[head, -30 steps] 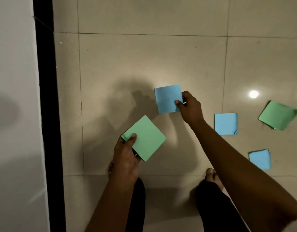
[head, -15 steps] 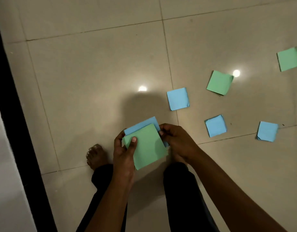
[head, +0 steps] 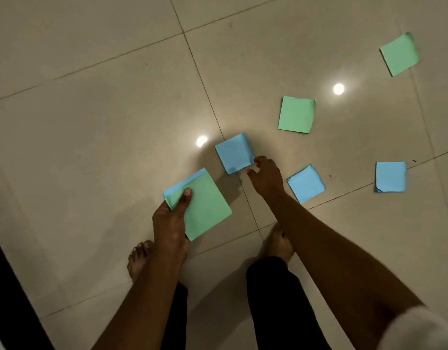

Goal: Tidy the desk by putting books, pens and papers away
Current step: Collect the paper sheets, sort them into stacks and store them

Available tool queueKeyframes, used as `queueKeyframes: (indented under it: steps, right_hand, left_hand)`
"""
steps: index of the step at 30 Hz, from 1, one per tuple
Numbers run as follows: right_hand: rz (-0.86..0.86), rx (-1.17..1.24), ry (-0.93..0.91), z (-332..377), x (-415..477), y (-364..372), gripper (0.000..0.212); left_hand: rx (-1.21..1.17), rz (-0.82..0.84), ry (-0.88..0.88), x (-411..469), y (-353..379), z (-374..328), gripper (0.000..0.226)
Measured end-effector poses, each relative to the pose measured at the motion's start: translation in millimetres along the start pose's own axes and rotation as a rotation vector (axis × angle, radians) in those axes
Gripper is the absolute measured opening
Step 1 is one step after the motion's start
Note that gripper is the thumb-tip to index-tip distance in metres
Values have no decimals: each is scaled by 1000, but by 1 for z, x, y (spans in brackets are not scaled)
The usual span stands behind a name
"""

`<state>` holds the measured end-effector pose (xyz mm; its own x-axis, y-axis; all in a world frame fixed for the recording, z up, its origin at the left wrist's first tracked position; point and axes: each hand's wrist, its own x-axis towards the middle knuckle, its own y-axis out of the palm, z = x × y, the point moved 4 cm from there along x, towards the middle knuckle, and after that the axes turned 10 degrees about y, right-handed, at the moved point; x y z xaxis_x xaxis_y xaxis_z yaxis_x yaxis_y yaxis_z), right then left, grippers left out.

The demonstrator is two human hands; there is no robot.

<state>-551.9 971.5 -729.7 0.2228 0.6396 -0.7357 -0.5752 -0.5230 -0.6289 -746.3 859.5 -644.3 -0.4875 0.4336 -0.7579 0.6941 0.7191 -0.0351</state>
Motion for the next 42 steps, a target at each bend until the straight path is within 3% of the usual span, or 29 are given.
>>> queueKeyframes:
  steps: [3, 8, 14, 16, 20, 24, 28, 33, 35, 38, 42]
  right_hand:
    - [-105, -191, -1, 15, 40, 19, 53]
    - [-284, -269, 68, 29, 68, 36, 75]
    - [-162, -247, 24, 17, 74, 38, 49]
    - [-135, -60, 20, 11, 60, 26, 41]
    - [21, 574, 67, -1, 2, -13, 34]
    - [183, 877, 14, 2, -63, -60, 24]
    - [186, 674, -74, 8, -102, -63, 19]
    - [-117, 262, -127, -2, -105, -38, 34]
    - [-156, 224, -99, -7, -100, -30, 42]
    - [-139, 132, -134, -9, -93, -23, 49]
    - [-130, 241, -210, -11, -58, -35, 44]
  left_hand:
    - [-4, 0, 24, 31, 5, 7, 6]
    - [20, 28, 26, 66, 4, 22, 13]
    - [-94, 69, -90, 74, -1, 35, 17]
    - [-94, 84, -97, 67, -3, 34, 18]
    - [-47, 133, -76, 46, -5, 27, 17]
    - [-10, 172, -79, 21, 2, 18, 23]
    - [20, 214, -119, 0, 20, 16, 24]
    - [14, 215, -111, -12, 46, 15, 37]
    - [47, 222, -96, -12, 55, 17, 39]
    - [139, 222, -62, -10, 68, 22, 22]
    - [145, 170, -16, 2, 83, 32, 20]
